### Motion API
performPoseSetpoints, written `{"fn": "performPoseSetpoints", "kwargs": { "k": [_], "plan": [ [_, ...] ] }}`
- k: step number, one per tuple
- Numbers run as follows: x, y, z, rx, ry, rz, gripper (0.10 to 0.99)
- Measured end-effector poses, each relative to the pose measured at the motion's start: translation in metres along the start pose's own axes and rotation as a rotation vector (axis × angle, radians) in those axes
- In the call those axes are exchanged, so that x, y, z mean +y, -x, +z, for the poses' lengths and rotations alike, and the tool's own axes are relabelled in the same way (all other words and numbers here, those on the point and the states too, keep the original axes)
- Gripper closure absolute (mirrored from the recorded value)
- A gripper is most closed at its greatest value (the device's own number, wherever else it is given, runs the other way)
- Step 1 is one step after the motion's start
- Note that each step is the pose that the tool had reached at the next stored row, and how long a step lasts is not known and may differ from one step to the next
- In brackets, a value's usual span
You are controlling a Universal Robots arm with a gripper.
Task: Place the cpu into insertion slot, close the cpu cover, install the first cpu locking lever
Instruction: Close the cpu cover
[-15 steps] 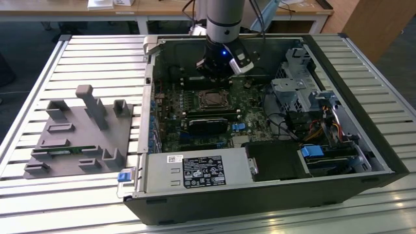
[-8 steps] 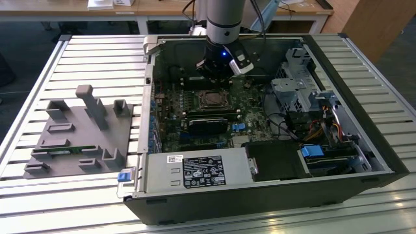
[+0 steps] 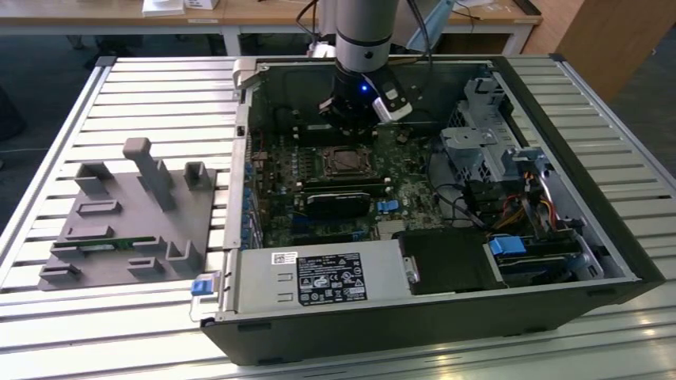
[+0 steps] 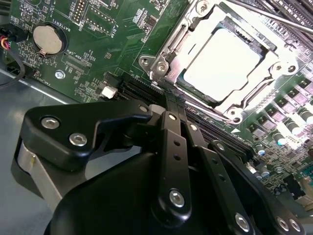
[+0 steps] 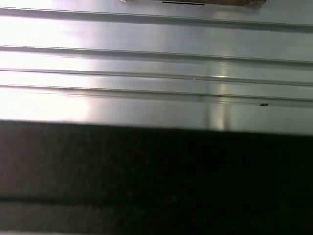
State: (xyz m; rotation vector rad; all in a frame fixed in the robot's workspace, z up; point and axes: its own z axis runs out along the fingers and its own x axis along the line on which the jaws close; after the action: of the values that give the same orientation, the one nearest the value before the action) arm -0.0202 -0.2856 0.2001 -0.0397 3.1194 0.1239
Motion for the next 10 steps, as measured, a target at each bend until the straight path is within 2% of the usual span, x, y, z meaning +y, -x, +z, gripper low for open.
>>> {"fn": "performPoseSetpoints", "kwargs": {
  "k": [7,10],
  "plan": [
    [0.0001,0.0002,-0.0003,0.0001,-0.003,0.000,0.980],
    [0.0000,0.0005,-0.0004,0.0003,-0.011,0.000,0.980]
  ]
}}
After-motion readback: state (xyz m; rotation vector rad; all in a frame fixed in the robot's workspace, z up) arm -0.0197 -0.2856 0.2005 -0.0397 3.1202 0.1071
